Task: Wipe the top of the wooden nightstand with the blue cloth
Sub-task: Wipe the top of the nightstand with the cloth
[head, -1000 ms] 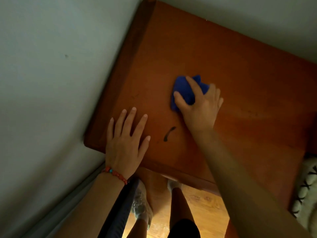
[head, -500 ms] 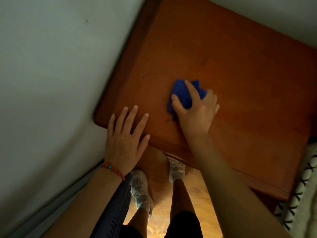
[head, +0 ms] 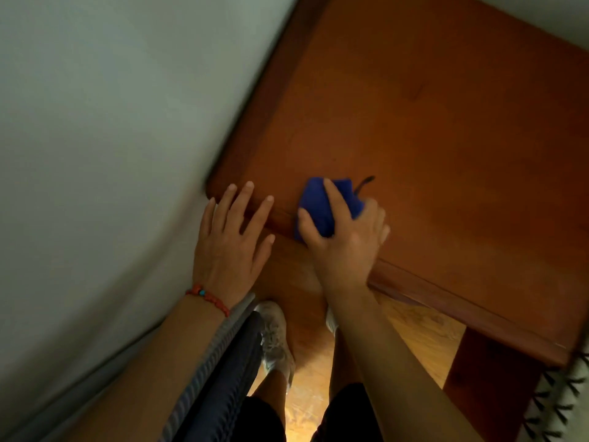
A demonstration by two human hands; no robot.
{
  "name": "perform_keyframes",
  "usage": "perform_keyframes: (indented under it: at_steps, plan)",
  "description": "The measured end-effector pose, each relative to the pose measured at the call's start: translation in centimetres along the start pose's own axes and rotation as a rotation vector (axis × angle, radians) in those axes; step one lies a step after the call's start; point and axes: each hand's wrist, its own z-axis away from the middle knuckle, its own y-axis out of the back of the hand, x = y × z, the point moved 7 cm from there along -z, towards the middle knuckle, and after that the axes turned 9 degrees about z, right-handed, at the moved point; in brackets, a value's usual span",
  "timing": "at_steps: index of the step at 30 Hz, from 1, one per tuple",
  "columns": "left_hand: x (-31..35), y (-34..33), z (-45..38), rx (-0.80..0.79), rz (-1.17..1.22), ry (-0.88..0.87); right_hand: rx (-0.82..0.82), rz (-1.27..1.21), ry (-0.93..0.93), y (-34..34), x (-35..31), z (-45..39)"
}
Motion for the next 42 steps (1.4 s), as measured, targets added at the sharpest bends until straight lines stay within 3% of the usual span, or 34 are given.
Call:
perform_keyframes:
  at_steps: [4,8,11,18,23,25,30,33,38,42]
  plan:
    - [-0.2,0.0,0.0,-0.010,0.016,-0.002,-0.029,0.029,0.085,-0.3,-0.7,-1.1]
    - [-0.2,0.2,-0.1,-0.024,0.036,0.003,0.013,0.043,-0.038,1.6,3.3,-0.1]
    - [-0.1,0.3,-0.1,-0.016,0.040,0.023,0.001,0.020,-0.072,0.7,2.2,-0.2]
    - [0.3,0.2,-0.6,-0.023,0.050,0.088,-0.096,0.058,0.245,0.4,0.6,-3.4]
    - [1.6,0.1,-2.6,0.007,0.051,0.056,0.041,0.001,-0.040,0.1,2.2,-13.9]
    - [2.3,0.1,-3.8,0.020,0.057,0.052,0.047,0.000,-0.039,-0.1,2.2,-14.9]
    - [3.8,-0.5,-5.1,0.001,0.091,0.120,-0.083,0.027,0.233,0.2,1.3,-7.5]
    - [3.9,-1.0,-5.0,-0.034,0.094,0.163,-0.149,0.077,0.381,0.0,1.4,-10.3]
    - [3.9,-1.3,-5.1,-0.038,0.082,0.190,-0.025,0.050,0.137,-0.2,2.8,-21.3]
    - [4.2,-1.6,-5.0,0.000,0.105,0.276,-0.075,0.005,0.199,-0.2,2.6,-18.1]
